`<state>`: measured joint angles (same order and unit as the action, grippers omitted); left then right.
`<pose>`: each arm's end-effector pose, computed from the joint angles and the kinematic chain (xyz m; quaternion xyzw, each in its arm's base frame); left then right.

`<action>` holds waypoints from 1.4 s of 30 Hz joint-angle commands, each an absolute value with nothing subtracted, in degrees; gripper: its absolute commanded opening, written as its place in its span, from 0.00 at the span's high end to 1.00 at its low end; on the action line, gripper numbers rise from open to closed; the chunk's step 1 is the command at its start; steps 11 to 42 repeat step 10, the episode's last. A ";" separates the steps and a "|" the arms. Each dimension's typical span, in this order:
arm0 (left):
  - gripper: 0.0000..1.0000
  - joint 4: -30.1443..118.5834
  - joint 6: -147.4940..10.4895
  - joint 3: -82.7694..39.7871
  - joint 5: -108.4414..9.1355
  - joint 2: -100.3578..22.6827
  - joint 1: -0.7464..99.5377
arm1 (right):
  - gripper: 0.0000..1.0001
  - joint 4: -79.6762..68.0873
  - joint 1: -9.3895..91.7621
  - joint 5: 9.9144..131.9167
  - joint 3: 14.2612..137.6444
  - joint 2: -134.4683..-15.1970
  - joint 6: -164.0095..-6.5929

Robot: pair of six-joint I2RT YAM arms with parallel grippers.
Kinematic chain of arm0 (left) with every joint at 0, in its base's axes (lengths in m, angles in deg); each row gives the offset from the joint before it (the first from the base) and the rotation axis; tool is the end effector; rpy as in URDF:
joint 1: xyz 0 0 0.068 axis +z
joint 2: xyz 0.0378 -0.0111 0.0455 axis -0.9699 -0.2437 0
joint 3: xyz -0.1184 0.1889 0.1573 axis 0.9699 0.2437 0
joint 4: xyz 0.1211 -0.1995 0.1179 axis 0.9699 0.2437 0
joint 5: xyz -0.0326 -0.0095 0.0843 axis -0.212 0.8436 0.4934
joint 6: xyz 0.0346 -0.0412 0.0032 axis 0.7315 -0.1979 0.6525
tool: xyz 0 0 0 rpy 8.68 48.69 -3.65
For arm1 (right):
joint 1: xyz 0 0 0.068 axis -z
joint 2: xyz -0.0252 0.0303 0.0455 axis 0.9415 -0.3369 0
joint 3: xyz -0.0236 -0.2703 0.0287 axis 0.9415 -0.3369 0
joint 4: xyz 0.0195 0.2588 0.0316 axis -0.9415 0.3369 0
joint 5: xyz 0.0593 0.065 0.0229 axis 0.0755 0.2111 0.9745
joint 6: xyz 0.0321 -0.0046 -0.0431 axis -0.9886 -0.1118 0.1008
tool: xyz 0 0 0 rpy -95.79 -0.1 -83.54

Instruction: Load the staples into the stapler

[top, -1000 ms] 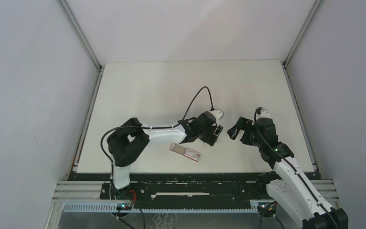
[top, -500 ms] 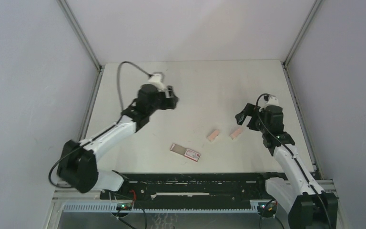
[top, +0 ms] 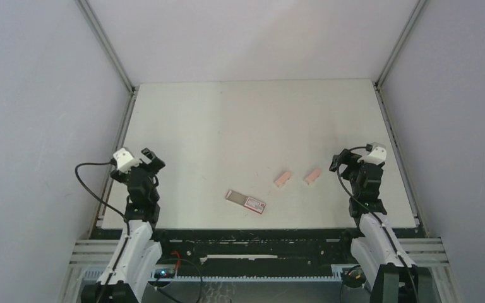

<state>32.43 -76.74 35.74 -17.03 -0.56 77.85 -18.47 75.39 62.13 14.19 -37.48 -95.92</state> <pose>0.1636 0.0203 0.2205 -0.2752 0.7000 0.0584 0.6564 0.1751 -0.0163 0.1926 0.1634 0.7912 0.0554 0.5868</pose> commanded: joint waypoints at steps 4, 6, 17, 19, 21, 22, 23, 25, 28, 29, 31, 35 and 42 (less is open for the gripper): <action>0.00 13.64 -70.47 40.99 -9.22 -9.63 78.00 | 0.02 -39.79 73.41 57.75 8.67 -43.87 -90.84; 0.00 13.69 -69.83 39.42 -9.09 -13.19 77.94 | 0.02 -41.00 71.96 56.54 8.84 -45.61 -89.59; 0.00 11.58 -69.72 39.30 -8.61 -15.55 77.92 | 0.02 -43.65 69.66 53.23 9.13 -48.52 -86.87; 0.00 11.58 -69.72 39.30 -8.61 -15.55 77.92 | 0.02 -43.65 69.66 53.23 9.13 -48.52 -86.87; 0.00 11.58 -69.72 39.30 -8.61 -15.55 77.92 | 0.02 -43.65 69.66 53.23 9.13 -48.52 -86.87; 0.00 11.58 -69.72 39.30 -8.61 -15.55 77.92 | 0.02 -43.65 69.66 53.23 9.13 -48.52 -86.87; 0.00 11.58 -69.72 39.30 -8.61 -15.55 77.92 | 0.02 -43.65 69.66 53.23 9.13 -48.52 -86.87; 0.00 11.58 -69.72 39.30 -8.61 -15.55 77.92 | 0.02 -43.65 69.66 53.23 9.13 -48.52 -86.87; 0.00 11.58 -69.72 39.30 -8.61 -15.55 77.92 | 0.02 -43.65 69.66 53.23 9.13 -48.52 -86.87; 0.00 11.58 -69.72 39.30 -8.61 -15.55 77.92 | 0.02 -43.65 69.66 53.23 9.13 -48.52 -86.87; 0.00 11.58 -69.72 39.30 -8.61 -15.55 77.92 | 0.02 -43.65 69.66 53.23 9.13 -48.52 -86.87; 0.00 11.58 -69.72 39.30 -8.61 -15.55 77.92 | 0.02 -43.65 69.66 53.23 9.13 -48.52 -86.87; 0.00 11.58 -69.72 39.30 -8.61 -15.55 77.92 | 0.02 -43.65 69.66 53.23 9.13 -48.52 -86.87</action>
